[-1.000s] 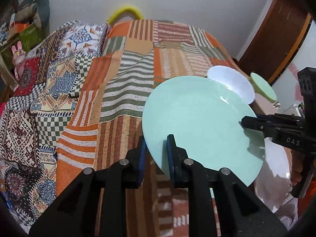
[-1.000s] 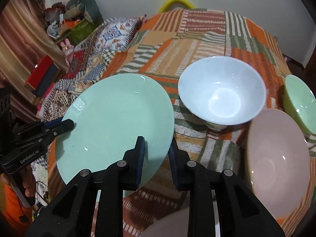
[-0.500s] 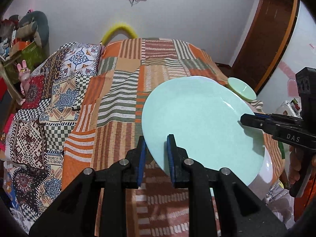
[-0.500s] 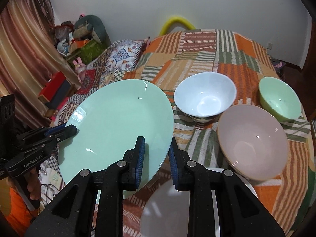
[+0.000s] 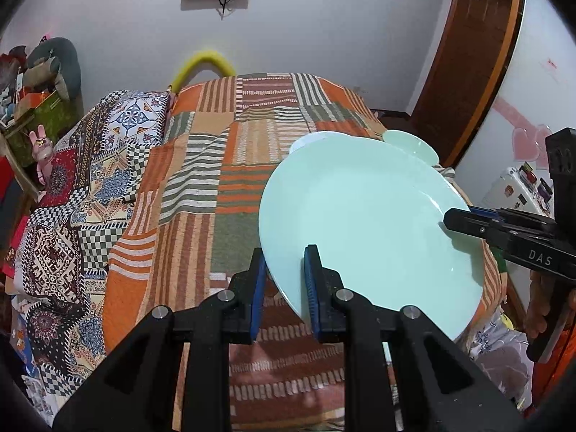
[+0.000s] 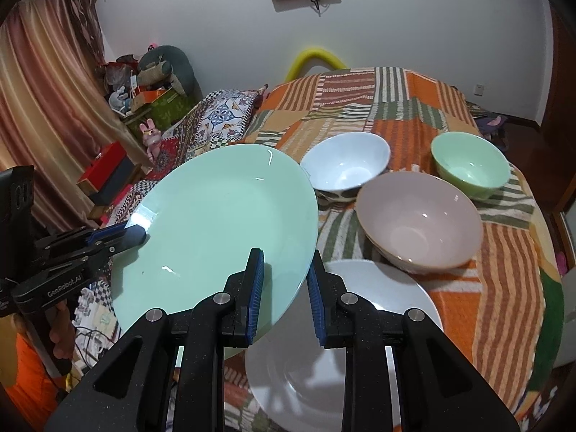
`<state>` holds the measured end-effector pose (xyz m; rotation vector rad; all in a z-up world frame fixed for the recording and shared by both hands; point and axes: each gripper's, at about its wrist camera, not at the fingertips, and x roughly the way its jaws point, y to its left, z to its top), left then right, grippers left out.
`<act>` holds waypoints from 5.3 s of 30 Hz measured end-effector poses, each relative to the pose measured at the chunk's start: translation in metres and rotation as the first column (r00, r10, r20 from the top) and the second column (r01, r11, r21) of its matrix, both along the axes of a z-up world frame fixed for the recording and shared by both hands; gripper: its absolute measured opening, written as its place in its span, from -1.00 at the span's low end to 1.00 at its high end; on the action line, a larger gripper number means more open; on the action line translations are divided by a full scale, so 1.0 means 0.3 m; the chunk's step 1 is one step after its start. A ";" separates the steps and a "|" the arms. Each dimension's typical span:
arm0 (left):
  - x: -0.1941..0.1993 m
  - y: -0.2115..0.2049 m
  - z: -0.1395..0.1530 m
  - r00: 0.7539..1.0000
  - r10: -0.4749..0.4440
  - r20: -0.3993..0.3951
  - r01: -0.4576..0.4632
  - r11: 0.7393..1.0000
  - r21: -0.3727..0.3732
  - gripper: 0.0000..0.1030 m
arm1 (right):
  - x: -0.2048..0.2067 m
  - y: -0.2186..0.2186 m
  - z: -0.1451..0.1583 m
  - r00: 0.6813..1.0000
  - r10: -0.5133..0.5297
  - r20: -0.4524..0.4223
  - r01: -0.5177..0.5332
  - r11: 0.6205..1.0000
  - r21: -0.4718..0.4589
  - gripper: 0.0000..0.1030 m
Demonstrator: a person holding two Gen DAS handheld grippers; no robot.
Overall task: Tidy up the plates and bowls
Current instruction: 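Lift the mint green plate with both tools and carry it over the white plate, then lower the mint green plate onto the white plate and open both tools, then move both tools to the rim of the pink bowl, then close both tools on the pink bowl rim and lift it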
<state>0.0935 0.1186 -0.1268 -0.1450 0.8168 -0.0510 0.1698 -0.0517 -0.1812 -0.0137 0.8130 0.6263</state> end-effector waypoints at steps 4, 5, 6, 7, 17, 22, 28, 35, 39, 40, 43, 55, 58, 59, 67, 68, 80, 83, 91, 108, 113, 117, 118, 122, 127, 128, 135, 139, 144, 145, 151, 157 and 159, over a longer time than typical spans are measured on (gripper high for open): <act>-0.015 -0.036 -0.006 1.000 -0.014 -0.009 0.014 1.000 -0.005 -0.63 | -0.028 -0.044 -0.005 1.000 -0.018 0.000 0.018 1.000 0.013 -0.57; -0.018 -0.048 -0.010 1.000 -0.021 -0.016 0.021 1.000 -0.003 -0.63 | -0.034 -0.054 -0.010 1.000 -0.023 -0.002 0.023 1.000 0.015 -0.57; -0.020 -0.057 -0.013 0.999 -0.026 -0.021 0.026 1.000 -0.001 -0.63 | -0.042 -0.064 -0.013 1.000 -0.026 -0.004 0.026 0.999 0.017 -0.57; -0.024 -0.063 -0.016 0.999 -0.030 -0.025 0.030 1.000 -0.001 -0.62 | -0.048 -0.074 -0.018 0.999 -0.031 -0.008 0.031 0.999 0.021 -0.57; -0.040 -0.152 -0.056 0.995 -0.085 -0.059 0.086 0.996 0.005 -0.62 | -0.096 -0.164 -0.063 0.996 -0.085 -0.037 0.086 0.996 0.034 -0.57; -0.023 -0.190 -0.098 0.989 -0.110 -0.096 0.110 0.994 -0.012 -0.62 | -0.107 -0.206 -0.088 0.992 -0.115 -0.055 0.117 0.992 0.037 -0.57; 0.003 -0.235 -0.145 0.981 -0.137 -0.134 0.134 0.990 -0.029 -0.62 | -0.117 -0.249 -0.121 0.986 -0.146 -0.079 0.150 0.988 0.038 -0.56; 0.037 -0.269 -0.206 0.968 -0.157 -0.194 0.151 0.988 -0.041 -0.61 | -0.120 -0.275 -0.166 0.981 -0.166 -0.103 0.169 0.986 0.016 -0.56; 0.053 -0.286 -0.233 0.962 -0.166 -0.218 0.161 0.986 -0.043 -0.61 | -0.114 -0.290 -0.189 0.977 -0.175 -0.121 0.177 0.984 0.012 -0.56; 0.055 -0.290 -0.238 0.961 -0.168 -0.222 0.162 0.986 -0.043 -0.61 | -0.113 -0.292 -0.195 0.976 -0.177 -0.126 0.180 0.984 0.011 -0.56; 0.069 -0.305 -0.254 0.956 -0.174 -0.238 0.169 0.985 -0.040 -0.61 | -0.110 -0.302 -0.215 0.973 -0.186 -0.139 0.189 0.982 0.007 -0.56; 0.116 -0.346 -0.289 0.944 -0.191 -0.270 0.190 0.981 -0.030 -0.60 | -0.088 -0.334 -0.246 0.960 -0.219 -0.177 0.223 0.975 0.004 -0.56; 0.122 -0.349 -0.296 0.942 -0.192 -0.276 0.192 0.981 -0.027 -0.59 | -0.082 -0.332 -0.247 0.959 -0.221 -0.177 0.224 0.975 -0.002 -0.56; 0.125 -0.349 -0.299 0.941 -0.192 -0.279 0.192 0.981 -0.028 -0.59 | -0.083 -0.329 -0.248 0.959 -0.222 -0.179 0.225 0.974 -0.002 -0.56; 0.135 -0.359 -0.308 0.941 -0.191 -0.279 0.196 0.981 -0.009 -0.59 | -0.070 -0.332 -0.257 0.956 -0.219 -0.194 0.224 0.975 0.002 -0.56; 0.137 -0.359 -0.308 0.942 -0.189 -0.279 0.195 0.981 -0.004 -0.59 | -0.070 -0.333 -0.257 0.956 -0.219 -0.193 0.224 0.975 0.002 -0.56; 0.124 -0.400 -0.309 0.939 -0.215 -0.269 0.237 0.970 0.049 -0.52 | -0.069 -0.320 -0.248 0.959 -0.216 -0.182 0.218 0.976 -0.010 -0.52; 0.124 -0.421 -0.308 0.935 -0.229 -0.271 0.251 0.967 0.050 -0.52 | -0.069 -0.318 -0.248 0.960 -0.216 -0.180 0.217 0.976 -0.013 -0.52; 0.110 -0.427 -0.290 0.942 -0.223 -0.250 0.250 0.965 0.079 -0.52 | -0.079 -0.323 -0.236 0.961 -0.220 -0.166 0.219 0.975 -0.024 -0.53; 0.156 -0.391 -0.123 0.981 -0.168 -0.101 0.177 0.981 0.086 -0.18 | -0.075 -0.403 -0.097 0.959 -0.284 -0.024 0.284 0.959 0.012 -0.27; 0.210 -0.393 -0.074 0.987 -0.147 -0.061 0.151 0.986 0.067 0.06 | -0.037 -0.412 -0.059 0.954 -0.299 0.006 0.299 0.953 0.042 -0.10; 0.267 -0.391 -0.059 0.991 -0.125 -0.046 0.127 0.991 0.040 0.20 | 0.006 -0.418 -0.041 0.949 -0.315 0.019 0.313 0.947 0.067 0.05; 0.285 -0.395 -0.059 0.991 -0.123 -0.048 0.125 0.991 0.037 0.21 | 0.017 -0.419 -0.038 0.949 -0.316 0.020 0.314 0.947 0.072 0.06; 0.359 -0.404 -0.070 0.991 -0.118 -0.060 0.119 0.993 0.019 0.25 | 0.066 -0.422 -0.034 0.947 -0.321 0.023 0.319 0.945 0.079 0.06; 0.448 -0.426 -0.102 0.991 -0.113 -0.075 0.114 0.993 0.017 0.25 | 0.143 -0.434 -0.044 0.941 -0.338 0.011 0.335 0.938 0.087 0.07; 0.473 -0.431 -0.115 0.990 -0.113 -0.083 0.114 0.993 0.008 0.25 | 0.157 -0.436 -0.049 0.940 -0.341 0.008 0.339 0.937 0.086 0.07; 0.579 -0.458 -0.195 0.986 -0.124 -0.115 0.125 0.992 -0.001 0.25 | 0.242 -0.434 -0.107 0.939 -0.341 -0.036 0.343 0.937 0.062 0.07; 0.620 -0.465 -0.228 0.982 -0.137 -0.128 0.136 0.991 -0.011 0.25 | 0.282 -0.425 -0.143 0.942 -0.329 -0.066 0.332 0.942 0.050 0.07; 0.651 -0.465 -0.255 0.979 -0.146 -0.140 0.143 0.989 -0.026 0.07 | 0.312 -0.417 -0.181 0.943 -0.317 -0.102 0.323 0.946 0.039 -0.14; 0.656 -0.466 -0.260 0.978 -0.150 -0.143 0.147 0.989 -0.028 0.00 | 0.319 -0.420 -0.186 0.944 -0.313 -0.108 0.318 0.947 0.037 -0.20; 0.679 -0.477 -0.296 0.971 -0.175 -0.165 0.169 0.984 -0.050 -0.31 | 0.342 -0.416 -0.209 0.945 -0.299 -0.133 0.305 0.952 0.035 -0.40; 0.677 -0.486 -0.309 0.969 -0.186 -0.160 0.180 0.982 -0.051 -0.54 | 0.354 -0.399 -0.213 0.947 -0.290 -0.134 0.297 0.955 0.030 -0.58; 0.676 -0.487 -0.308 0.969 -0.186 -0.165 0.180 0.982 -0.049 -0.54 | 0.352 -0.395 -0.211 0.947 -0.291 -0.132 0.296 0.955 0.021 -0.58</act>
